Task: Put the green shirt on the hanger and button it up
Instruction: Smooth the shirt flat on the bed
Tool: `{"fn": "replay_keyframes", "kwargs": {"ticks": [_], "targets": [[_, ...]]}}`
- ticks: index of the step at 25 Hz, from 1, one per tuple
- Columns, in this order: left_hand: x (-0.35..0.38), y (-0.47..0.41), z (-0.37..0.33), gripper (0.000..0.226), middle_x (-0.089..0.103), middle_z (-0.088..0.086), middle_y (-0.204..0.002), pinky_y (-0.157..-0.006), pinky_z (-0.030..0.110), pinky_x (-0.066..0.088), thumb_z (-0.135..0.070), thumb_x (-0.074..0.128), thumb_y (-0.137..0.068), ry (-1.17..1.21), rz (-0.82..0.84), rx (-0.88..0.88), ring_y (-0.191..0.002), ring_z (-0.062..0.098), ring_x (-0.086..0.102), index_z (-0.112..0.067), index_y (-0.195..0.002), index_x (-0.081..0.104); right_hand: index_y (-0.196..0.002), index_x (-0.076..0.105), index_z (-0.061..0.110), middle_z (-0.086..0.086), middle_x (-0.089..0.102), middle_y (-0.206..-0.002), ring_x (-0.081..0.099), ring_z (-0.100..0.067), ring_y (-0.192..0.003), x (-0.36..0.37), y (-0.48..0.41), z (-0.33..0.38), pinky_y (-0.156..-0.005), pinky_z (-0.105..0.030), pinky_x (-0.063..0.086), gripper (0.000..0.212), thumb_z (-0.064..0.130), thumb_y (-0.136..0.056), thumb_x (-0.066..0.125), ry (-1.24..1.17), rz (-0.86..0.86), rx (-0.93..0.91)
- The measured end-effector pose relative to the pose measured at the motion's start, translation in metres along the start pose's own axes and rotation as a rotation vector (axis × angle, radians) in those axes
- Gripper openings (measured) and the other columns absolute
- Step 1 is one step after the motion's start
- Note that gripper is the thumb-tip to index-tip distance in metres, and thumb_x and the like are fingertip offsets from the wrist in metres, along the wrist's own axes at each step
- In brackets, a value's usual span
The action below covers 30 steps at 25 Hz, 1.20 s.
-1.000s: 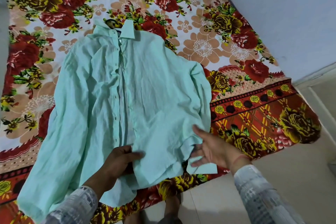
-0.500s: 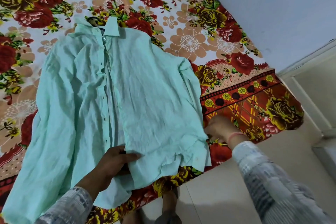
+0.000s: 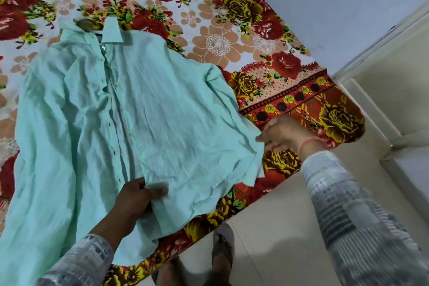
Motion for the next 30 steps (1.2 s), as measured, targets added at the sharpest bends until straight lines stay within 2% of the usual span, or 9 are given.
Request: {"fn": "replay_keyframes", "kwargs": {"ticks": [6,9,13,16,18,23,26,28,30], "targets": [[0.005,0.003,0.003,0.018,0.078,0.013,-0.074,-0.058,0.032,0.053,-0.006,0.091,-0.08,0.043,-0.021,0.014,-0.062,0.029,0.071,-0.006,-0.095,0.081,-0.082,0.073,0.011,-0.009,0.078,-0.087,0.073,-0.027,-0.084,-0.032,-0.015,0.02,-0.076,-0.03,0.054,0.017,0.025,-0.089,0.079,0.142,-0.54,-0.315],[0.008,0.003,0.008,0.034,0.078,0.017,-0.078,-0.059,0.037,0.055,-0.018,0.095,-0.077,0.074,-0.037,0.017,-0.067,0.033,0.073,-0.001,-0.101,0.079,-0.089,0.075,0.01,-0.011,0.078,-0.091,0.074,-0.032,-0.089,0.029,-0.007,0.02,-0.081,-0.037,0.06,0.019,0.029,-0.09,0.073,0.063,-0.395,-0.461],[0.019,0.014,0.009,0.03,0.081,0.02,-0.084,-0.062,0.037,0.058,-0.009,0.091,-0.081,0.133,-0.029,-0.02,-0.07,0.034,0.076,0.001,-0.105,0.077,-0.115,0.072,0.009,-0.012,0.076,-0.116,0.072,-0.032,-0.11,0.097,-0.004,-0.007,-0.094,-0.039,0.06,0.046,0.036,-0.081,0.088,0.101,-0.023,-0.28],[0.023,0.022,0.019,0.024,0.08,0.03,-0.106,-0.08,0.045,0.061,-0.004,0.084,-0.086,0.275,-0.037,-0.076,-0.094,0.041,0.079,0.001,-0.108,0.075,-0.086,0.074,0.012,-0.008,0.076,-0.093,0.074,-0.027,-0.093,0.084,-0.003,-0.031,-0.095,-0.046,0.059,0.018,0.022,-0.084,0.089,-0.349,0.084,-0.179],[0.022,0.026,0.031,0.029,0.08,0.026,-0.116,-0.091,0.052,0.062,-0.006,0.079,-0.092,0.407,-0.07,-0.104,-0.11,0.045,0.076,0.001,-0.12,0.073,-0.093,0.072,0.015,-0.003,0.076,-0.102,0.072,-0.019,-0.096,0.081,0.0,-0.047,-0.101,-0.046,0.058,0.018,0.02,-0.087,0.087,-0.741,0.186,-0.118],[0.031,0.036,0.036,0.027,0.083,0.02,-0.101,-0.071,0.045,0.064,-0.016,0.087,-0.087,0.312,-0.117,-0.086,-0.083,0.036,0.078,-0.005,-0.11,0.08,-0.124,0.065,0.021,0.004,0.07,-0.1,0.07,-0.021,-0.097,0.099,0.002,-0.05,-0.087,-0.031,0.057,0.055,0.02,-0.075,0.091,0.081,0.086,-0.356],[0.028,0.037,0.033,0.024,0.079,0.017,-0.082,-0.061,0.04,0.061,-0.008,0.091,-0.08,0.233,-0.116,-0.064,-0.067,0.03,0.074,-0.002,-0.098,0.076,-0.091,0.077,0.014,-0.002,0.077,-0.087,0.073,-0.027,-0.085,0.082,-0.003,-0.056,-0.071,-0.03,0.052,0.013,0.004,-0.082,0.079,-0.29,-0.003,-0.295],[0.025,0.044,0.031,0.019,0.076,0.012,-0.074,-0.059,0.035,0.058,-0.005,0.09,-0.08,0.175,-0.143,-0.02,-0.06,0.027,0.073,-0.005,-0.089,0.073,-0.084,0.076,0.015,-0.009,0.076,-0.089,0.069,-0.027,-0.083,0.065,-0.008,-0.076,-0.07,-0.031,0.051,0.021,-0.005,-0.084,0.071,-0.664,-0.094,-0.201],[0.028,0.05,0.032,0.016,0.082,0.007,-0.078,-0.055,0.027,0.057,-0.003,0.09,-0.081,0.09,-0.153,0.013,-0.061,0.019,0.076,-0.004,-0.089,0.076,-0.092,0.078,0.016,-0.008,0.076,-0.092,0.07,-0.027,-0.085,0.053,-0.008,-0.091,-0.074,-0.033,0.055,0.024,-0.005,-0.084,0.068,-0.452,-0.268,-0.322]]}}
Point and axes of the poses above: each hand's wrist, its own y-axis away from the middle knuckle, its own x-axis out of the palm, z = x × y, the point moved 5 cm from there along -y, towards the middle knuckle
